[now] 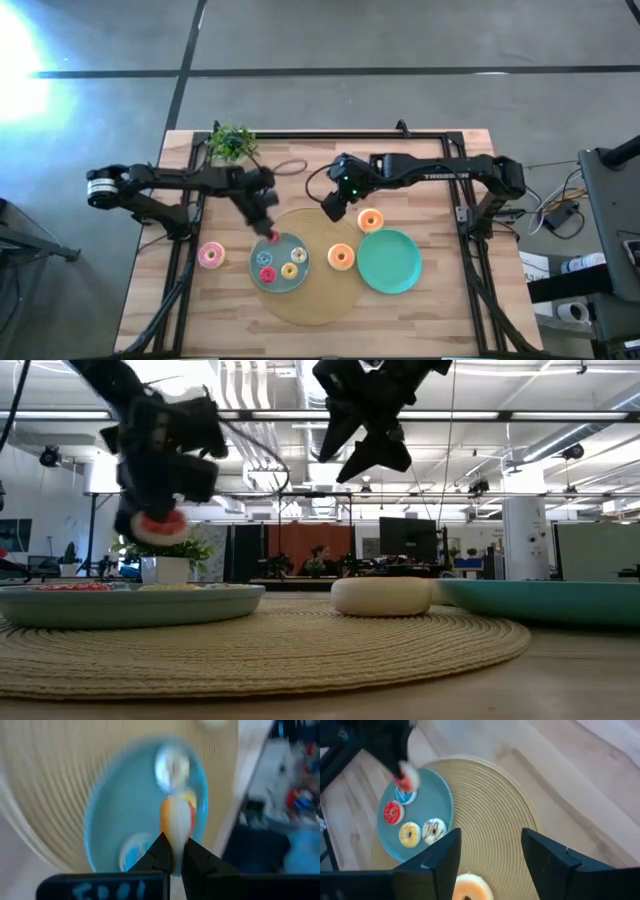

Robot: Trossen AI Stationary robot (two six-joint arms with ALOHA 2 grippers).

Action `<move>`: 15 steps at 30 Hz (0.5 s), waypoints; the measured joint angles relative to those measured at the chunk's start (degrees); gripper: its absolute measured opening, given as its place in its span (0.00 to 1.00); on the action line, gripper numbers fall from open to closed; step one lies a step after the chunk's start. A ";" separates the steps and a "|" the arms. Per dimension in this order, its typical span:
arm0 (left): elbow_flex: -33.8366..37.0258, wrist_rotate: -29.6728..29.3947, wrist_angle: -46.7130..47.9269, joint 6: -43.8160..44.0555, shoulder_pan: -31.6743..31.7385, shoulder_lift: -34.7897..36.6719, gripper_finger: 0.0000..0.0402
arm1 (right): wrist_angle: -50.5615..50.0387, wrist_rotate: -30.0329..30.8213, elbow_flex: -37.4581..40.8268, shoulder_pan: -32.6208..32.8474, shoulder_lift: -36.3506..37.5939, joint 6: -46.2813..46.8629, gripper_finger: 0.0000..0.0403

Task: Pick & Place donuts
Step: Put the small orange donut on the blue plate

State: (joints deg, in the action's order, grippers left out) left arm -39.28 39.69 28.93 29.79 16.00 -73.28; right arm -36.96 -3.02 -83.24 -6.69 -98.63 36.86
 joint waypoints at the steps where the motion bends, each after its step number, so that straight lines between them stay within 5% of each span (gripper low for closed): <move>1: 1.61 1.89 -0.91 -0.26 -0.76 0.00 0.01 | 0.27 0.01 0.00 -0.06 0.00 -0.01 0.49; 8: 6.88 -0.10 -16.02 1.87 -7.76 0.33 0.01 | 0.27 0.02 0.00 -0.05 -0.87 0.02 0.47; 15: 7.70 -5.10 -18.00 2.21 -7.93 -0.54 0.01 | 0.42 0.15 0.04 -0.10 -0.98 0.17 0.46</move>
State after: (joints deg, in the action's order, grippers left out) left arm -31.58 34.59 10.93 32.00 8.07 -73.82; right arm -36.54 -2.87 -83.20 -6.79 -99.61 37.04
